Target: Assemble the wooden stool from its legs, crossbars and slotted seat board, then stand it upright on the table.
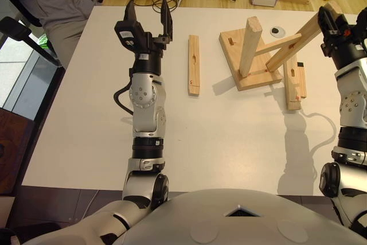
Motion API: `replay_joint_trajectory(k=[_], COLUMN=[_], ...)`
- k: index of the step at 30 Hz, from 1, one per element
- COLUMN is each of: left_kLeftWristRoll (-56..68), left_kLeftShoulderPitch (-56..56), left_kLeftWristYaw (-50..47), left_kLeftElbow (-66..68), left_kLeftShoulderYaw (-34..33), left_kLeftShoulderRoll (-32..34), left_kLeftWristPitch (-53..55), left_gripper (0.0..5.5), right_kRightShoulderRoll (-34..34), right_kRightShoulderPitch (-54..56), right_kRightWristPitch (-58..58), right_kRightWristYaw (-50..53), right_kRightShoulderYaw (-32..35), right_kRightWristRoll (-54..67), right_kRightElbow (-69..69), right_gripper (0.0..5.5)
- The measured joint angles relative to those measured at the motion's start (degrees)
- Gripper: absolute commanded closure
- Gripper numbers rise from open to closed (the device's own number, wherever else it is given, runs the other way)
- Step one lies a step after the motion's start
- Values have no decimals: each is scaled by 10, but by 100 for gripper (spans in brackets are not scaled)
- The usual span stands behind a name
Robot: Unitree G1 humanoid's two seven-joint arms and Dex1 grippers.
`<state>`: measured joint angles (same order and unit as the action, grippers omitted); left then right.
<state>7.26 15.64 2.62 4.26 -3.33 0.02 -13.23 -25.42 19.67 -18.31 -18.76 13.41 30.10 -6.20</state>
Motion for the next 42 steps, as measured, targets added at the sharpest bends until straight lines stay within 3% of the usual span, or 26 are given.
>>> replay_joint_trajectory(k=[15, 20, 28, 42], left_kLeftWristRoll=[-1, -1, -5, -10], left_kLeftShoulderPitch=[-1, -3, -4, -6], left_kLeftWristYaw=[0, 0, 0, 0], left_kLeftElbow=[10, 10, 10, 17], left_kLeftShoulderYaw=[-7, -8, -9, -11], left_kLeftShoulderRoll=[0, 0, 0, 0], left_kLeftWristPitch=[1, 1, 1, -1], left_gripper=[152, 152, 152, 152], right_kRightShoulderRoll=[19, 17, 27, 41], right_kRightShoulderPitch=[-23, -56, -63, -37], right_kRightWristPitch=[74, 60, 53, 136], right_kRightWristYaw=[22, 32, 37, 31], right_kRightShoulderYaw=[-6, -16, 0, 61], right_kRightWristRoll=[-15, -67, -81, -67], right_kRightElbow=[13, 7, 13, 92], right_gripper=[442, 331, 205, 199])
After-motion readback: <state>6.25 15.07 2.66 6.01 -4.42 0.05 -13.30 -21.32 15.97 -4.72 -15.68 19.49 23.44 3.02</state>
